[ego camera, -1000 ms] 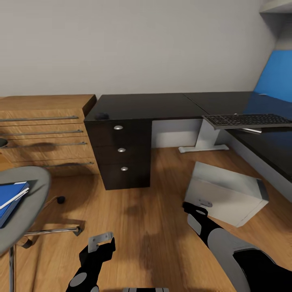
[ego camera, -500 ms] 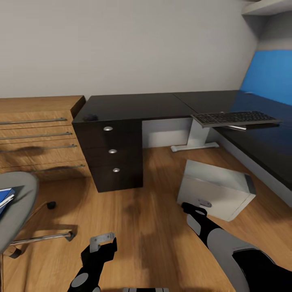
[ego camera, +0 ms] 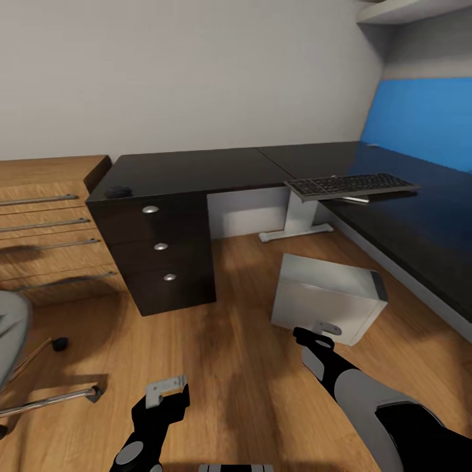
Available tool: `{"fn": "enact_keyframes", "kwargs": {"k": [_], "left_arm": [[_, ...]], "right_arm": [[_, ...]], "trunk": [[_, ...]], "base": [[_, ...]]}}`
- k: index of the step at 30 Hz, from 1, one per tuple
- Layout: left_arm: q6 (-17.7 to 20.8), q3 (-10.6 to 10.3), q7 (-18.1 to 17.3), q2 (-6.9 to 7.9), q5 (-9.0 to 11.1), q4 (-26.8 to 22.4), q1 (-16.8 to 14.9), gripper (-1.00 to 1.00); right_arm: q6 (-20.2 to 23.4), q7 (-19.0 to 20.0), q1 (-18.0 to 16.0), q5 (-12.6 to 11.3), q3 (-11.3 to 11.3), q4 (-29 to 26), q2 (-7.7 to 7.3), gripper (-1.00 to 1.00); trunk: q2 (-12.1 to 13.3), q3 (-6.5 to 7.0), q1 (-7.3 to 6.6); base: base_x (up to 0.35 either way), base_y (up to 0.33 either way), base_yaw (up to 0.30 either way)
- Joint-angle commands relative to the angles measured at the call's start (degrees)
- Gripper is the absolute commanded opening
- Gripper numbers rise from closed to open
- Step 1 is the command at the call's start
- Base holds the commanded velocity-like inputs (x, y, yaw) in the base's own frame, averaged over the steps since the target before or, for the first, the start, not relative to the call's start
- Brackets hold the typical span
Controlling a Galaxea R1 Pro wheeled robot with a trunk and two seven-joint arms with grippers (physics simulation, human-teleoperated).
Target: In the bedroom, organize the workspace by keeping the computer under the desk, ensuring the monitor is on the desk, placing the keyboard on the desk next to the monitor, placing the mouse on the desk next to the keyboard, moving the folder from the swivel chair onto the desk next to the mouse, stacking the notebook on top of the folder with the pen on top of the notebook, and positioning the swivel chair next to the desk.
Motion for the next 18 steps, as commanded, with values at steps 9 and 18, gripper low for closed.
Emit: {"fn": "enact_keyframes", "kwargs": {"k": [9, 18], "left_arm": [[0.07, -0.05, 0.47, -0.03, 0.57, -0.09, 0.0, 1.0], [0.07, -0.05, 0.47, -0.05, 0.58, -0.09, 0.0, 1.0]], "right_arm": [[-0.36, -0.22, -0.03, -0.36, 0.5, 0.04, 0.31, 1.0], [-0.49, -0.16, -0.03, -0.17, 0.59, 0.25, 0.6, 1.0]], "trunk": [[-0.08, -1.18, 0.12], [-0.19, -2.96, 0.33]], "base": [[0.0, 0.0, -0.02], [0.0, 0.0, -0.001]]}}
